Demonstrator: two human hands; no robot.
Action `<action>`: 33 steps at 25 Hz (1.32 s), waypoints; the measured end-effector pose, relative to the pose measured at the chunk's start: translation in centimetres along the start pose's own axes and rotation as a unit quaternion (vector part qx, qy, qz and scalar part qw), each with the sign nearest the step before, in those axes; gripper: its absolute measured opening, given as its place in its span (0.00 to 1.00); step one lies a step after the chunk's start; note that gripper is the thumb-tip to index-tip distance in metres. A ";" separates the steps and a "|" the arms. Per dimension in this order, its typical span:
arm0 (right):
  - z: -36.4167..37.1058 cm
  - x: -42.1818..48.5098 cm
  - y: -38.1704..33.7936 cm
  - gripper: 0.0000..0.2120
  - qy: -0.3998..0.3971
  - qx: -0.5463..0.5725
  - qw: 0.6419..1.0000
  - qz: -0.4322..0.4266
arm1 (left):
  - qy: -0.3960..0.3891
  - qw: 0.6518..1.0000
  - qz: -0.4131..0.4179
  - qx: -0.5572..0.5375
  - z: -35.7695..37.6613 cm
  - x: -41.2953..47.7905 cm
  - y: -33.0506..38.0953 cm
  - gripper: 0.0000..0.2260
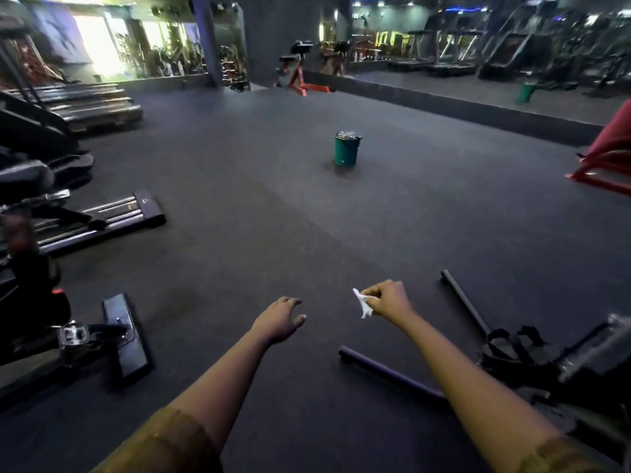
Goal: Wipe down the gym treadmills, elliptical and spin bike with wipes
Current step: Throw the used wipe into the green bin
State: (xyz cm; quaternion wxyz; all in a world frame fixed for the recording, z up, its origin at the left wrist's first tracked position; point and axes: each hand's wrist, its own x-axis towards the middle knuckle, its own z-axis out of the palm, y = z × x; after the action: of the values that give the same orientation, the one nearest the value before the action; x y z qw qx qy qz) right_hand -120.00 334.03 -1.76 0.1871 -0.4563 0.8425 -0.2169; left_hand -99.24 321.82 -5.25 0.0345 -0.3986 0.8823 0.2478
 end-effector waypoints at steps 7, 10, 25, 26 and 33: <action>0.2 23.7 -0.7 0.09 -0.003 0.008 1.000 -0.015 | -0.005 1.000 -0.004 -0.001 -6.7 22.0 -4.6 0.23; -0.5 35.6 -1.7 0.10 -0.008 0.018 1.000 0.000 | -0.017 1.000 -0.016 -0.004 -10.5 32.2 -6.0 0.23; -1.8 92.0 -7.2 0.07 0.031 0.148 0.985 0.086 | -0.050 0.999 -0.011 -0.005 -30.4 85.8 -16.9 0.22; -2.2 95.7 -6.8 0.07 0.046 0.186 0.975 0.112 | -0.063 0.998 -0.004 0.001 -31.6 89.5 -17.2 0.22; -2.1 118.7 -1.6 0.07 0.064 0.347 0.905 0.238 | -0.102 0.994 0.043 0.013 -37.9 115.6 -18.9 0.22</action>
State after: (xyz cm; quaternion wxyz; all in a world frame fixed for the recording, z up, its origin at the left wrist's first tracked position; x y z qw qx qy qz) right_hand -180.91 232.78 -13.01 0.3251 -0.1337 0.8077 -0.4734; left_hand -159.06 214.26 -9.70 0.1185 -0.3325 0.8937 0.2769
